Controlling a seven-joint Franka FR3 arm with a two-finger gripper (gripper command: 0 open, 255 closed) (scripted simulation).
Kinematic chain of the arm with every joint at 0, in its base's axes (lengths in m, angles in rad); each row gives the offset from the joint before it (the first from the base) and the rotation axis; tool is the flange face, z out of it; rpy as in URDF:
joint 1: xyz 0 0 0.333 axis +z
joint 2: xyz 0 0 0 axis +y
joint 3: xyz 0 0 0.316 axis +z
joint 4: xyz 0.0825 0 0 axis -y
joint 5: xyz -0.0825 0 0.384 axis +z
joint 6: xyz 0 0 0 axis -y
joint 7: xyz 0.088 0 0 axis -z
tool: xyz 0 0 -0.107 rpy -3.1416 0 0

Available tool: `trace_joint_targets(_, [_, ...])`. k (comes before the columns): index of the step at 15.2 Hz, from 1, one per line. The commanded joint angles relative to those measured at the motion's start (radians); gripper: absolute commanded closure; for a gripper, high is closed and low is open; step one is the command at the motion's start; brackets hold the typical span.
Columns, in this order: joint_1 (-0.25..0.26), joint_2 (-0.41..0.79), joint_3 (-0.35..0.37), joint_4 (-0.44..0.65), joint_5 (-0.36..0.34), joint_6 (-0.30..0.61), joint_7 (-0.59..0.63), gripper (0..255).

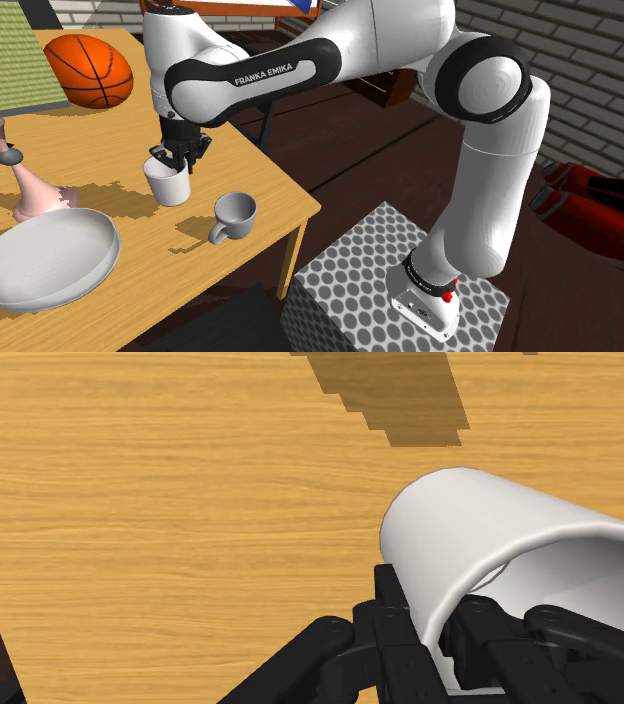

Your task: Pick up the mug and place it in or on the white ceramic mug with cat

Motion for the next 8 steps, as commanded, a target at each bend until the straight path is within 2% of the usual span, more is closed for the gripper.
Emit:
trace_joint_targets(1, [-0.001, -0.01, 0.002, 0.015, 0.005, -0.024, -0.003, 255])
trace_joint_targets(8, [-0.002, -0.033, 0.008, 0.078, 0.018, -0.108, -0.01, 255])
